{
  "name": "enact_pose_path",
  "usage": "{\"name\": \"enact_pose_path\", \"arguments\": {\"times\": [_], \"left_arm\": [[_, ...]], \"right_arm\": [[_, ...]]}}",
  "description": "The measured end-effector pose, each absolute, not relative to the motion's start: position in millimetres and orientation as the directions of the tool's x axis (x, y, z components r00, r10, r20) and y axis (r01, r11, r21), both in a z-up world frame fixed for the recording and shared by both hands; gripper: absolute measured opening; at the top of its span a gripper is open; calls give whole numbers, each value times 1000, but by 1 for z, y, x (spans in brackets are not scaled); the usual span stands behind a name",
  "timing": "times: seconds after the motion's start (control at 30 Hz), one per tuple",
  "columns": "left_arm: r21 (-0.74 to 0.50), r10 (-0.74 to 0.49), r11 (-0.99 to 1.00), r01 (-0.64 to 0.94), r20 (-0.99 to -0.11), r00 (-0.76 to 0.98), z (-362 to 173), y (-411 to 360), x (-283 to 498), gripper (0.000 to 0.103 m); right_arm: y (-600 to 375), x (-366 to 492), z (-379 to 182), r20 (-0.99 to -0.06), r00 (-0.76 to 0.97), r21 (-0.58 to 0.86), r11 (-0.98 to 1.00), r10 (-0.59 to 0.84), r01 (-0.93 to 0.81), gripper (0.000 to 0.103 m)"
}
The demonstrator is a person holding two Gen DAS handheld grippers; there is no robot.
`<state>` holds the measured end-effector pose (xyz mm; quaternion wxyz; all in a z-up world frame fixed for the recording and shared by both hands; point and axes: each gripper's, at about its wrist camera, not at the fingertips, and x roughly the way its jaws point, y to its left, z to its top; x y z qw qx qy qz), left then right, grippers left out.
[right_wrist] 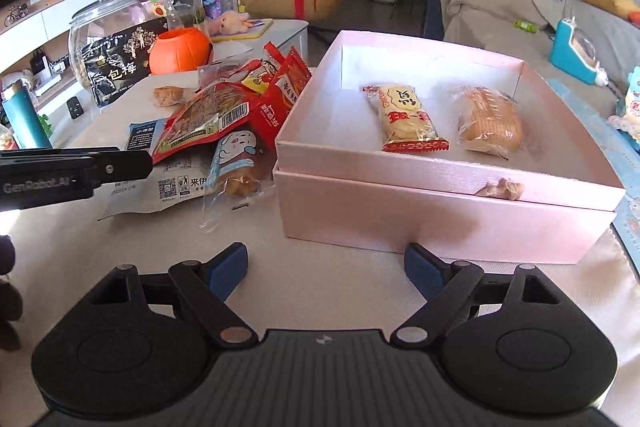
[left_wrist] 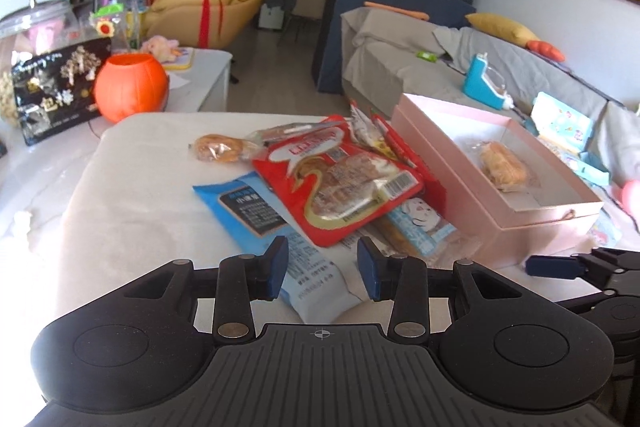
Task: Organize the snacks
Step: 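Reach the right tool into the snack pile and grasp the small orange stick snack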
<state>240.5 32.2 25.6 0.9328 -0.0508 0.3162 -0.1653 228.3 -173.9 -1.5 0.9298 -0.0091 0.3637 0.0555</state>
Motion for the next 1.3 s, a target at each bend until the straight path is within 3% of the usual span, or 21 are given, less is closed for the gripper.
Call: {"name": "enact_pose_path", "arguments": {"times": [0.3,0.43,0.5,0.6,0.77,0.97,1.13,1.17,1.2,1.23,1.3], "left_arm": [[-132,-331,939,317,-598,730,25,15,237,43],[-48,-213,970,236,-628,748,22,22,237,44],[-61,-199,976,208,-636,746,19,33,240,55],[-89,-181,983,161,-629,756,22,46,243,55],[-178,-273,962,208,-566,778,40,43,242,52],[-296,-443,896,330,-567,694,48,4,267,52],[-172,-362,929,328,-612,703,37,-33,286,52],[-129,-336,936,328,-609,719,37,-35,283,40],[-89,-305,944,318,-604,736,36,-35,278,23],[-56,-270,953,298,-604,750,35,-30,274,18],[-65,-242,964,256,-609,755,32,-10,265,20]], "right_arm": [[-186,207,1,-669,740,6,996,67,-85,87],[-189,208,-3,-674,733,28,995,93,-100,87],[-189,208,-4,-670,736,32,994,98,-103,87],[-191,205,-4,-666,738,46,993,111,-108,87],[-187,205,-4,-669,737,29,993,101,-110,87],[-180,204,-5,-665,741,-2,993,88,-120,87],[-181,203,-5,-664,742,-2,993,89,-121,87],[-181,203,-4,-665,741,0,992,93,-125,87],[-182,203,-3,-668,736,8,991,107,-137,87],[-183,203,-1,-669,731,21,987,130,-156,87],[-183,202,8,-648,742,33,979,173,-200,87]]}}
